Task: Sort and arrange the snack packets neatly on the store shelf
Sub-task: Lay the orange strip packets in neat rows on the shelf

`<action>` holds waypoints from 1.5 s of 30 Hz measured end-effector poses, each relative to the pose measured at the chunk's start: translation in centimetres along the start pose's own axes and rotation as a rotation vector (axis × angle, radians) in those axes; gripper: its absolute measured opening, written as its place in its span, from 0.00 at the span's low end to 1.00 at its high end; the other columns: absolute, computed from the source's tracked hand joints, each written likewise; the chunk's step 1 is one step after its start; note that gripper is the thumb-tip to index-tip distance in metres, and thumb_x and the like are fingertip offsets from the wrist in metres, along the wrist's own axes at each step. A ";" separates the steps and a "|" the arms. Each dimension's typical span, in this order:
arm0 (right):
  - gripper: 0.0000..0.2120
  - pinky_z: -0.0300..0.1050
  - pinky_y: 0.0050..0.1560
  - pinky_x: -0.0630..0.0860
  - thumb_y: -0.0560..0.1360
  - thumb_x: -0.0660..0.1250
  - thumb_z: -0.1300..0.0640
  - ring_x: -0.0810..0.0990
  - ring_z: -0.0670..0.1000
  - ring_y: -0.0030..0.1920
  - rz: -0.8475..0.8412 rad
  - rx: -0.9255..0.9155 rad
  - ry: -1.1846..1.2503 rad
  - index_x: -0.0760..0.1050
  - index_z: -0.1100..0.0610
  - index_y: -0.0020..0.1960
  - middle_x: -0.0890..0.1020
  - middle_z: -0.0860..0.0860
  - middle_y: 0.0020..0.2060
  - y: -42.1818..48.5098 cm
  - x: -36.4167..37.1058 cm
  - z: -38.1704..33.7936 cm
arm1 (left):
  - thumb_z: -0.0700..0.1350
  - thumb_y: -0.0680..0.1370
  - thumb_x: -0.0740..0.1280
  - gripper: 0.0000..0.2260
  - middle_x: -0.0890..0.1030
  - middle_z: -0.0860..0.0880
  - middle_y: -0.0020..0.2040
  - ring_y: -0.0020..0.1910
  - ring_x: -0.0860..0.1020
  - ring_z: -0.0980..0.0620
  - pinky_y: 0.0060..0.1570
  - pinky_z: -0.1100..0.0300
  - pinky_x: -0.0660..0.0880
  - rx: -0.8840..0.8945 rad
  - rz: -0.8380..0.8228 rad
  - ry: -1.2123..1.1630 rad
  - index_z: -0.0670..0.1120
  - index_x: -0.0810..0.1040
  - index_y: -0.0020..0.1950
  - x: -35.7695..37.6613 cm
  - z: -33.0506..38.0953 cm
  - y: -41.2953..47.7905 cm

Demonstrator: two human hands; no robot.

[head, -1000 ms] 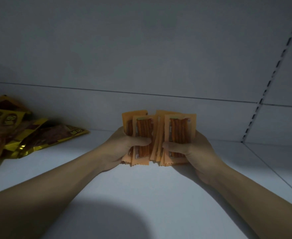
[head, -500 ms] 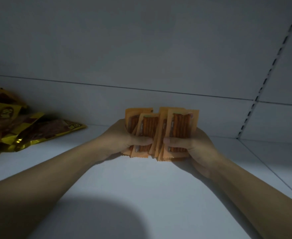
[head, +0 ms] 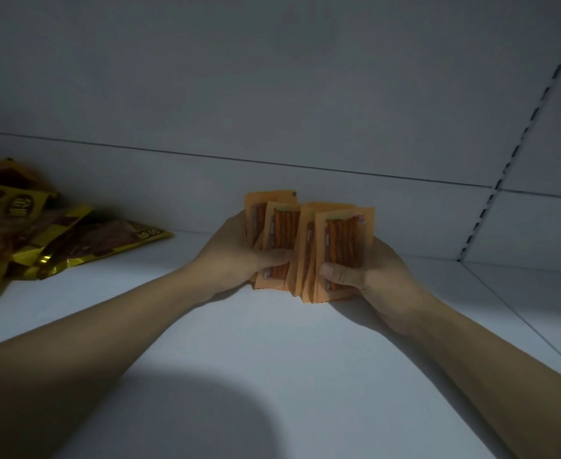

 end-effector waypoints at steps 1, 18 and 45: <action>0.23 0.41 0.50 0.80 0.66 0.77 0.58 0.84 0.51 0.55 0.006 -0.003 0.014 0.79 0.54 0.60 0.86 0.50 0.53 0.0 0.1 0.0 | 0.38 0.67 0.75 0.23 0.83 0.37 0.53 0.53 0.83 0.39 0.56 0.38 0.78 0.007 -0.005 -0.007 0.36 0.77 0.60 0.1 -0.1 -0.1; 0.23 0.49 0.48 0.82 0.65 0.79 0.65 0.86 0.48 0.48 0.298 -0.009 -0.054 0.78 0.51 0.57 0.86 0.46 0.48 0.4 -1.1 -0.9 | 0.32 0.68 0.77 0.21 0.85 0.45 0.53 0.54 0.83 0.44 0.56 0.38 0.78 0.031 0.107 0.022 0.43 0.81 0.59 -1.0 -0.9 0.9; 0.17 0.49 0.50 0.81 0.72 0.75 0.63 0.84 0.52 0.51 0.621 0.126 -0.139 0.77 0.54 0.59 0.85 0.50 0.49 -4.8 -2.6 -2.3 | 0.36 0.68 0.78 0.13 0.86 0.41 0.46 0.43 0.85 0.41 0.42 0.39 0.82 -0.044 -0.048 -0.006 0.40 0.83 0.51 0.8 0.7 0.6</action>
Point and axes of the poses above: each hand's wrist, its own y-axis towards the middle knuckle, its own x-axis out of the palm, z = x × y, the point moved 5 cm from there along y, towards the middle knuckle
